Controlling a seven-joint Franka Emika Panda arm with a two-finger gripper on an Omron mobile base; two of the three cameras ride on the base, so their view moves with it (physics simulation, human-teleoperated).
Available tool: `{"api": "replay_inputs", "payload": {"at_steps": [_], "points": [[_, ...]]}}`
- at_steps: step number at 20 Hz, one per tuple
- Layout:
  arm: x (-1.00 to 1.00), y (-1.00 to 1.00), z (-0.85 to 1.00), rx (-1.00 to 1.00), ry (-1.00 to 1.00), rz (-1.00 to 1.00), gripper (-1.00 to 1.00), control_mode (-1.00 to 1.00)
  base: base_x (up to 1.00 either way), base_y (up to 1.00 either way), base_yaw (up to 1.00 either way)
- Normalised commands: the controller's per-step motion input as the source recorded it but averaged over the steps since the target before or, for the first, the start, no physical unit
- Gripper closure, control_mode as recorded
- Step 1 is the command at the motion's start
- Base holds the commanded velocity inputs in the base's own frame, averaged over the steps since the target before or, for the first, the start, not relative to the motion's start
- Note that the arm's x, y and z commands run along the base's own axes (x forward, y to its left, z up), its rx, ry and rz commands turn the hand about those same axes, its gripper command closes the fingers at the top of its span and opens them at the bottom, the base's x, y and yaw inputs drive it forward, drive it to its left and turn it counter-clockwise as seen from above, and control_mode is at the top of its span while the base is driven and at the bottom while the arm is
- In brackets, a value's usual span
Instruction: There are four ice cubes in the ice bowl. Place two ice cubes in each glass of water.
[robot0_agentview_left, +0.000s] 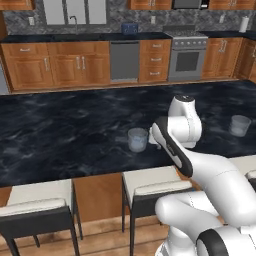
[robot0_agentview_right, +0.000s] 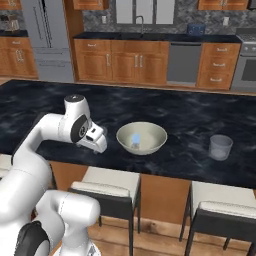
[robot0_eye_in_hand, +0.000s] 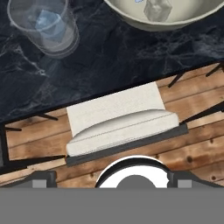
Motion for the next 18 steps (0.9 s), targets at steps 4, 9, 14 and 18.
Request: {"api": "replay_inputs", "payload": {"at_steps": [4,9,14,18], "points": [[0.00,0.00,0.00,0.00,0.00,0.00,-1.00,1.00,-0.06,-0.52,0.01],[0.00,0.00,0.00,0.00,0.00,0.00,-1.00,1.00,0.00,-0.57,0.03],[0.00,0.00,0.00,0.00,0.00,0.00,-1.00,1.00,0.00,-0.55,0.03],[0.00,0.00,0.00,0.00,0.00,0.00,-1.00,1.00,0.00,-0.54,0.04]]}}
